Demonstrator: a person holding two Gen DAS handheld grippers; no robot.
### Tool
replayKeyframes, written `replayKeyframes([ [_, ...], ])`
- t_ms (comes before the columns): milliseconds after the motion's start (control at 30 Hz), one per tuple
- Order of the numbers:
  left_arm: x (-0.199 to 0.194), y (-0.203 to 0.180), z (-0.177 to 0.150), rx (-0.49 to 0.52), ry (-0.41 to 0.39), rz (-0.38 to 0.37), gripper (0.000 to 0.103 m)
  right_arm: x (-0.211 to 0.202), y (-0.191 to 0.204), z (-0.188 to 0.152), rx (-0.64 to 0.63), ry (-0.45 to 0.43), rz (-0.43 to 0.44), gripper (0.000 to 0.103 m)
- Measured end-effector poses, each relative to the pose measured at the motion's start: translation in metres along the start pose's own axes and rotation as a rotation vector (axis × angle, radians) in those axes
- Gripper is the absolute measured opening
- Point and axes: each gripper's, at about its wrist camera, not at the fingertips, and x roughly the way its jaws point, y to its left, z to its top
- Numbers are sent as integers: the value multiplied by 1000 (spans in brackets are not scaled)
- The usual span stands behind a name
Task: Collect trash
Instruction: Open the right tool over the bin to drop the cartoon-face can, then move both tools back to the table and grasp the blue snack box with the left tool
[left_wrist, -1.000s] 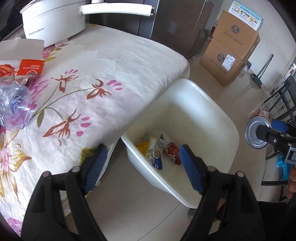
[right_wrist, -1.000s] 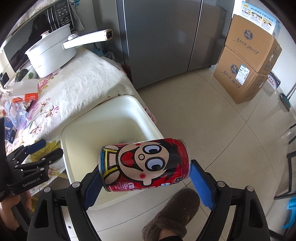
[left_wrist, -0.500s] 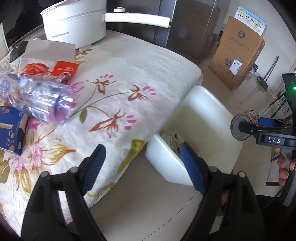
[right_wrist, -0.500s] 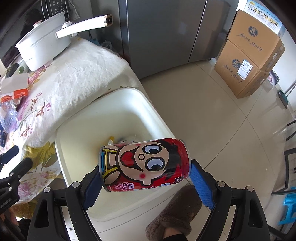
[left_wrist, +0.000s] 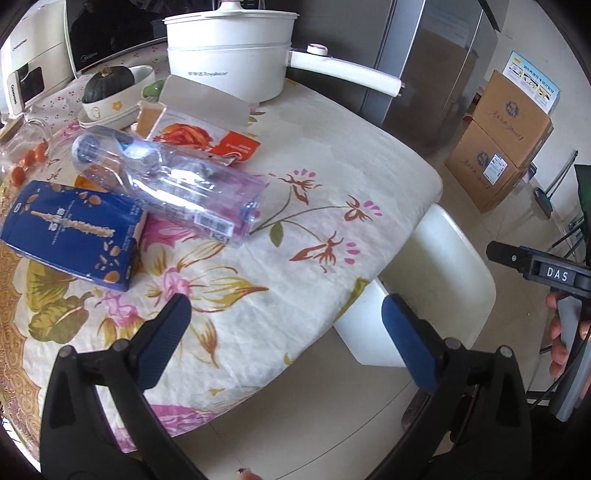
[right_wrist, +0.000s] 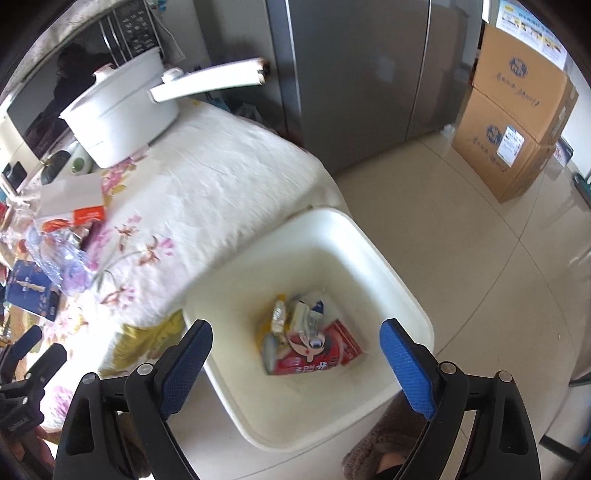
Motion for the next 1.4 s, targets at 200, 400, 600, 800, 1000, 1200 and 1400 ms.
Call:
replayKeyframes([
  [200,-20,30,-3,-43,-22,18,102,-5,10,5,30,-42,-35,103],
  [400,-37,53,-5,-74,-49,38,103,-18,26,3,5,-86,-16,103],
  [600,-47,75,-9,-128,-60,29,103,-31,61,-1,-50,-125,34,103],
  [800,-54,96,-15,-140,-60,60,103,-38,104,-6,-119,-147,89,103],
  [1000,-65,126,-22,-170,-64,96,103,-39,144,-12,-194,-171,105,103],
  [1200,-74,160,-31,-209,-64,130,103,-33,175,-17,-234,-168,126,103],
  [1400,-76,192,-39,-225,-61,182,103,-24,198,-21,-264,-157,134,103],
])
